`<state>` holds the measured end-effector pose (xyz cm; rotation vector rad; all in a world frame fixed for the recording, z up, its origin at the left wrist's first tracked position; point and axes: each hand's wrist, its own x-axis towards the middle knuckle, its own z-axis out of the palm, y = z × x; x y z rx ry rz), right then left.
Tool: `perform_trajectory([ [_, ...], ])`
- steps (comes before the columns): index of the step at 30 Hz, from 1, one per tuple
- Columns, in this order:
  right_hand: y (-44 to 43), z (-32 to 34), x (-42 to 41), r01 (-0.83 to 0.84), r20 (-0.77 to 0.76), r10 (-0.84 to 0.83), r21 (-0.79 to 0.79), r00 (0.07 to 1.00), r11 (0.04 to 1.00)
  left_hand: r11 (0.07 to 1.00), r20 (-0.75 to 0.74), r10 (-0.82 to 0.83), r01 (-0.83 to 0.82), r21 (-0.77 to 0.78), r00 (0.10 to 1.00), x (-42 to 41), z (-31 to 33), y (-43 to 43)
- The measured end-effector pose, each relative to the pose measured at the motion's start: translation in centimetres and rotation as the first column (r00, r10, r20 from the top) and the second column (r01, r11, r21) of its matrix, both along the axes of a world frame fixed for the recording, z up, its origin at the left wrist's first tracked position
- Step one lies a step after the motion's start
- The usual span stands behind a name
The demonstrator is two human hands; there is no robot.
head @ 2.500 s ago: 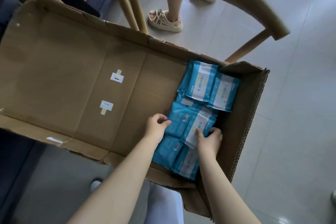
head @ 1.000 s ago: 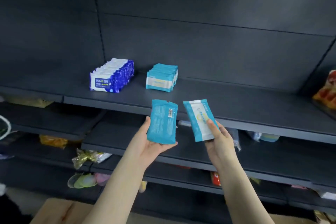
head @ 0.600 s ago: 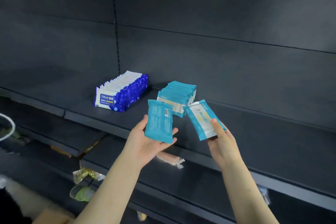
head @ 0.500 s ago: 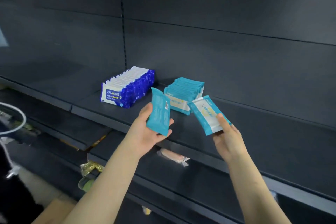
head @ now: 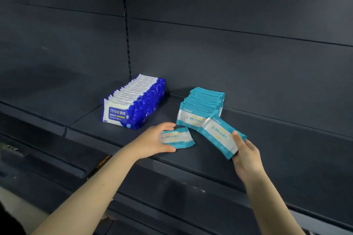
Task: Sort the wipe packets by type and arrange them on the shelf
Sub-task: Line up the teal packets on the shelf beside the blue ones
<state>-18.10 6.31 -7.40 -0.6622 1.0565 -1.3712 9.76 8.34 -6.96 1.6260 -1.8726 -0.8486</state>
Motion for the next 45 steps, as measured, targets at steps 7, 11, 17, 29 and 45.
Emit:
perform_trajectory([
  [7,-2.0,-0.3,3.7,0.033,-0.27,-0.057,-0.092,0.961,0.995,0.999,0.109,0.014,-0.009,-0.042,0.994,4.6,-1.0,-2.6],
  [11,-2.8,-0.5,5.9,0.101,-0.368,-0.152,-0.153,0.917,0.983,0.999,0.232,-0.048,0.045,0.02,0.972,5.3,-0.9,-3.5],
  [17,-3.5,-0.8,7.2,0.202,-0.384,-0.274,-0.218,0.882,0.955,0.997,0.052,-0.077,0.076,0.018,0.996,5.4,-0.9,-4.2],
  [29,-4.1,-1.2,6.8,0.296,-0.308,-0.36,-0.236,0.88,0.926,0.964,-0.179,-0.115,0.066,-0.259,0.977,2.4,-0.5,-7.4],
  [45,-5.2,-2.5,5.0,-0.002,-0.709,-0.215,-0.292,0.672,0.956,0.954,-0.194,0.057,-0.111,-0.28,0.979,-1.2,-2.1,-8.4],
])
